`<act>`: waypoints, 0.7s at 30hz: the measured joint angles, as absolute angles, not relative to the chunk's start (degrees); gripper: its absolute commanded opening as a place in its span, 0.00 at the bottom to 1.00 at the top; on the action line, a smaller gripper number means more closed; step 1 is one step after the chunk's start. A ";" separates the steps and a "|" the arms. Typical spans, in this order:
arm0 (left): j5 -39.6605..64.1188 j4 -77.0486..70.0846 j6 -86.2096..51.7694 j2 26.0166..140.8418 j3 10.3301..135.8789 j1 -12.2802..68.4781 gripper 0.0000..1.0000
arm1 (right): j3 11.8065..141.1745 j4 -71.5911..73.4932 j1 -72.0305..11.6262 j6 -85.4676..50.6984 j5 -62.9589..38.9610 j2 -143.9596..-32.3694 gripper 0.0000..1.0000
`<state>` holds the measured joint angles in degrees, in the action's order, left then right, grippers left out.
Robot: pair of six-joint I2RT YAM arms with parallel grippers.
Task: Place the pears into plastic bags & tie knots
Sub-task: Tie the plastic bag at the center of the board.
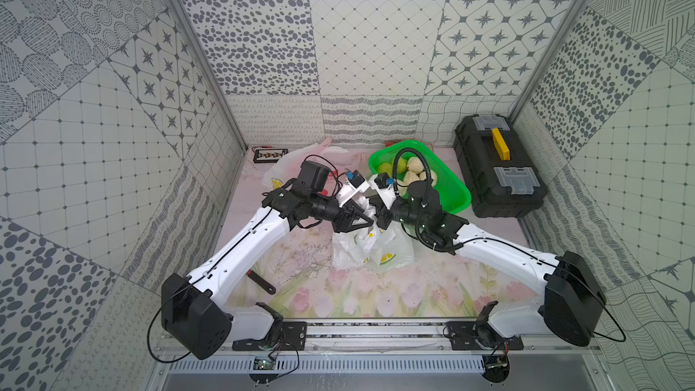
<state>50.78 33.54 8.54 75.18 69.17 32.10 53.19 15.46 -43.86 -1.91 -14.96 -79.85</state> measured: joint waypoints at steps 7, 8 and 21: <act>48.58 28.32 4.03 72.58 66.67 35.31 0.44 | 47.03 33.45 -43.81 -10.13 -13.82 -80.01 0.00; 48.45 28.38 3.57 71.70 66.37 35.18 0.45 | 46.37 35.22 -43.79 -11.25 -14.11 -80.03 0.00; 48.69 28.40 -4.82 61.01 65.98 24.73 0.40 | 44.10 43.48 -40.64 -21.26 -23.11 -80.53 0.00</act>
